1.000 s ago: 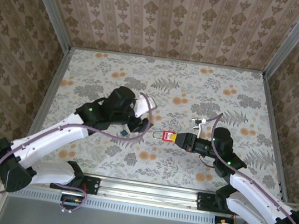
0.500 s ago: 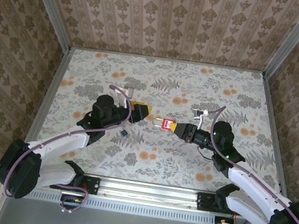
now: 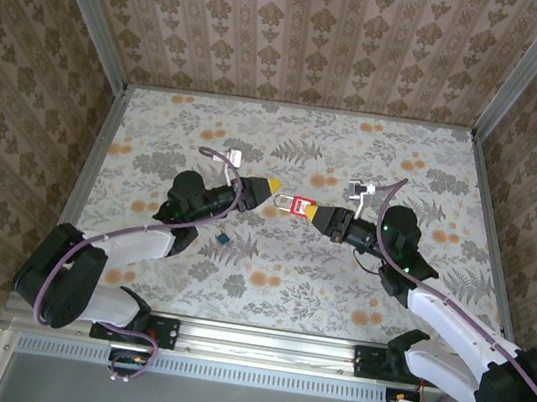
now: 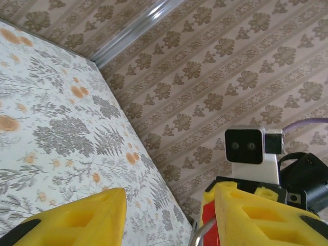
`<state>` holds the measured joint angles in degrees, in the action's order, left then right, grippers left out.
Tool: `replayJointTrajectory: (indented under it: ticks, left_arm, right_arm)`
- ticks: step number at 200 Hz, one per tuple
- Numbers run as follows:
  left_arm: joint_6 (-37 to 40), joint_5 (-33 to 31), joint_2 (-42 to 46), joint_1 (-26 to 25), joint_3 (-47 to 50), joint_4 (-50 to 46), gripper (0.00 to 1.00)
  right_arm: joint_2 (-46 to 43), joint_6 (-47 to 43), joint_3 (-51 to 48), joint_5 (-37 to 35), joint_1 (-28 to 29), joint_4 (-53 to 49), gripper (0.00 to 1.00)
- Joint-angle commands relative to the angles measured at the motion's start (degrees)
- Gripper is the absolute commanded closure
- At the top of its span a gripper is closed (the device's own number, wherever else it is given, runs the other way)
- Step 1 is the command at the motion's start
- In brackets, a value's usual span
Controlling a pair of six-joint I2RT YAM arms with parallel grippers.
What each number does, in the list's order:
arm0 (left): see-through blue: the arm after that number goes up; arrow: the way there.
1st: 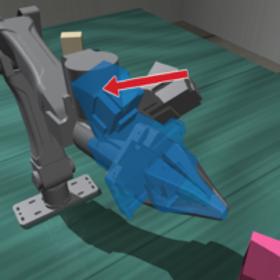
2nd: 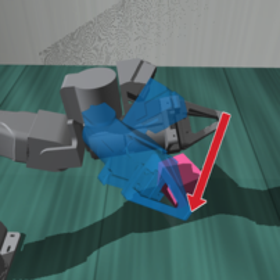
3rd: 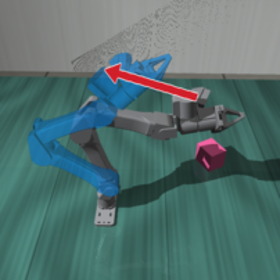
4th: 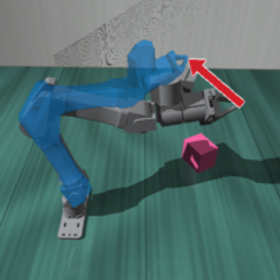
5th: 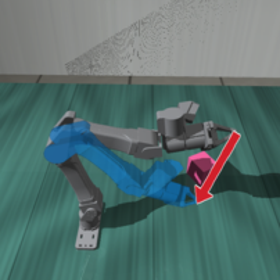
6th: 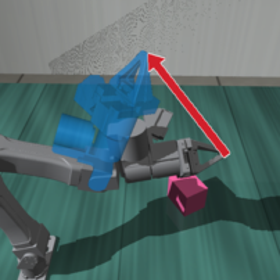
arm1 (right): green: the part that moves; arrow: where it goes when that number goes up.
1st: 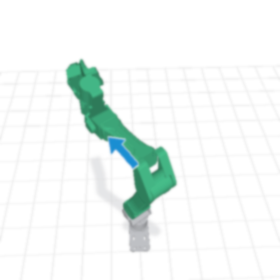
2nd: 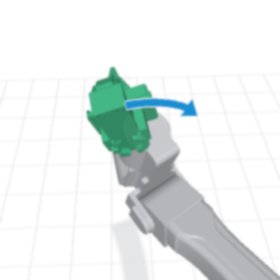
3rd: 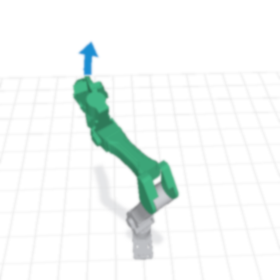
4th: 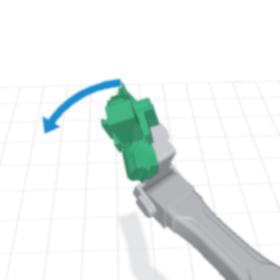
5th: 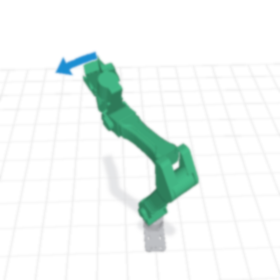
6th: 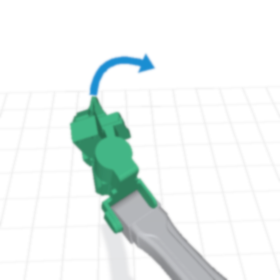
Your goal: Unlock with the key
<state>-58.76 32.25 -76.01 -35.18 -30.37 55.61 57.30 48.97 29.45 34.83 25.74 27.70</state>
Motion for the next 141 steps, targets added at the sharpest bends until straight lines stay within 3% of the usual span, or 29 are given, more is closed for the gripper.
replayJointTrajectory:
  ticks: [1,23,114,141]
  left_arm:
    - [-0.5,1.7,0.6,-1.2,0.2,4.2,0.51]
    - [-0.5,1.8,-0.1,-1.8,0.6,4.8,0.52]
    - [0.2,3.0,-1.2,-2.2,-0.7,5.3,0.79]
    - [1.0,3.2,-0.6,-2.1,-0.7,4.1,0.91]
  right_arm:
    - [0.3,-1.7,2.8,-0.7,-0.4,3.1,0.76]
    - [1.2,-1.5,3.2,-0.6,-0.5,3.8,0.76]
    - [1.5,-0.9,3.2,-1.0,-0.5,4.2,0.76]
    - [1.4,-1.1,3.1,-1.1,-0.5,4.1,0.76]
